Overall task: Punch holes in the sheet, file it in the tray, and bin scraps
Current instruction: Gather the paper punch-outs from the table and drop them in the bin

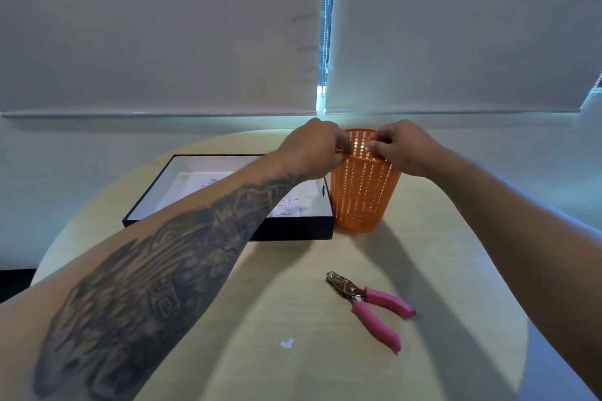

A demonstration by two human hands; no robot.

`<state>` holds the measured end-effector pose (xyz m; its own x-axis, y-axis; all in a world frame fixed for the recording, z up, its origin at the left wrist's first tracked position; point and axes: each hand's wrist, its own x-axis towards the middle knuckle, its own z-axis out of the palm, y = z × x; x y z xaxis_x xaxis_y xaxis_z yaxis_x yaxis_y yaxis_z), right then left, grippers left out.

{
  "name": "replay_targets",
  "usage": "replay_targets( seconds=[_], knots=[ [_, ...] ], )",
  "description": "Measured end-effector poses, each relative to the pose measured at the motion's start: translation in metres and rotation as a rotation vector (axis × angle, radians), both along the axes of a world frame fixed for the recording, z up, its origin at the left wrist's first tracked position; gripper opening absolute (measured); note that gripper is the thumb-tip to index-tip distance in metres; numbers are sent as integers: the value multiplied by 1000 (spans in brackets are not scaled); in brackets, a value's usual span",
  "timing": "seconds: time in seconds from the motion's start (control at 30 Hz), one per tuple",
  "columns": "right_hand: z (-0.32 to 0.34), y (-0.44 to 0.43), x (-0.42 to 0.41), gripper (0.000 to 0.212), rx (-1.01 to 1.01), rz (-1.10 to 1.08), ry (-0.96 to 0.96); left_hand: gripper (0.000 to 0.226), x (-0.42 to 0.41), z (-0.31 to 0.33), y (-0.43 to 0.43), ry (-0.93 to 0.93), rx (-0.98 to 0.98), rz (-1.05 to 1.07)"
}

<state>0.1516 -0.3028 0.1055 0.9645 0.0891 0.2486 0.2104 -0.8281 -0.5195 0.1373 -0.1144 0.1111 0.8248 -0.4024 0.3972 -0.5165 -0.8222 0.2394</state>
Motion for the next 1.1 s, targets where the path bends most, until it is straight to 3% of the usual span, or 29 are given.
replay_targets(
  seconds=[0.4,0.83,0.93,1.1],
  knots=[
    [0,2,1,5,-3,0,-2,25,1,-5,2,29,-37,4],
    [-2,-1,4,7,-22,8,-17,26,2,-9,2,9,-22,11],
    [-6,-1,2,13,-27,20,-77,29,0,-12,4,27,-41,5],
    [-4,10,-24,19,-94,106,-354,41,-21,-23,21,35,-124,0]
  ],
)
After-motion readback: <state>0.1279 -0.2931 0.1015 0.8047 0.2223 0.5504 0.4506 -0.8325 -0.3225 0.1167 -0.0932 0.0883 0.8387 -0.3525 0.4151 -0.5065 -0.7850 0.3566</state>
